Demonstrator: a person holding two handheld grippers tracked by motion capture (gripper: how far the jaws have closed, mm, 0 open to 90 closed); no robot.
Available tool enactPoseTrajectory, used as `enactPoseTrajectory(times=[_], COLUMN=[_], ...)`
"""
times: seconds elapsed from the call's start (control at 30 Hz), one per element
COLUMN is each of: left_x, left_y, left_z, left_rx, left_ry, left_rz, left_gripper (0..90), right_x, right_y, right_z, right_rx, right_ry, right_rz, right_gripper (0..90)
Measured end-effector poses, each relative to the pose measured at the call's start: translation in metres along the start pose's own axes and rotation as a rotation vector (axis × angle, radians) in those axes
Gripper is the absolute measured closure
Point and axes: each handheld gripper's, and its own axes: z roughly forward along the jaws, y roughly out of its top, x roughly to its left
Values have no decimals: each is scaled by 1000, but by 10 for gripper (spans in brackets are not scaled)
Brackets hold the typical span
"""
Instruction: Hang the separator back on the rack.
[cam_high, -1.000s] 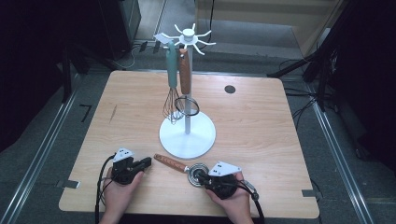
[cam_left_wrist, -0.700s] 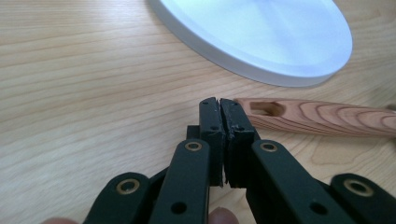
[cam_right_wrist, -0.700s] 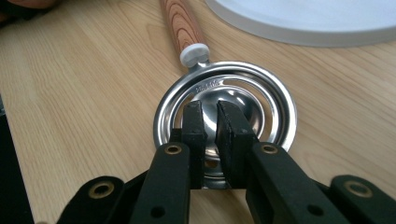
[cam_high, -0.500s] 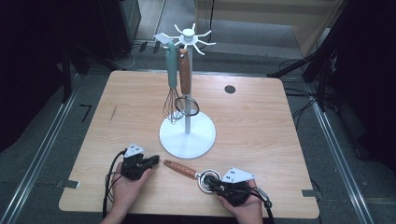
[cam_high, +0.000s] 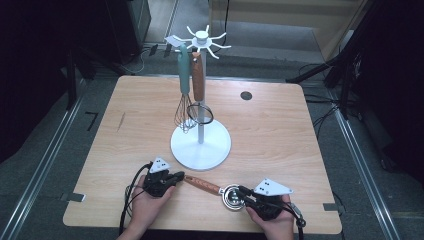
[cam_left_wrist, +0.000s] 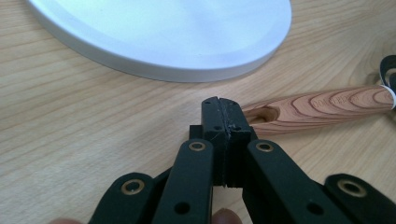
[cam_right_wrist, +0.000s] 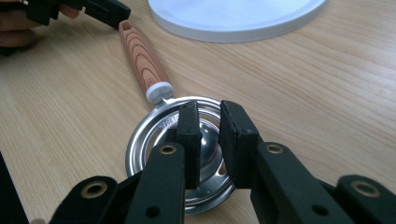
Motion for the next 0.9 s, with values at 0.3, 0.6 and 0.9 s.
enactPoseTrajectory(times=[0.3,0.6,0.9], left_x=[-16,-29,-20], left_y=[-1,-2,-5], left_z=[5,9,-3], left_rx=[10,17,-33], left_ry=[-37,-61,-67], left_rz=[16,36,10], left_gripper=[900,900,816], right_x=[-10,-23,-22], right_y=[0,1,15], right_z=[-4,-12,-10], right_rx=[5,-53,-40], right_ry=[-14,-37,-21], right_rz=[20,28,-123], right_gripper=[825,761,703])
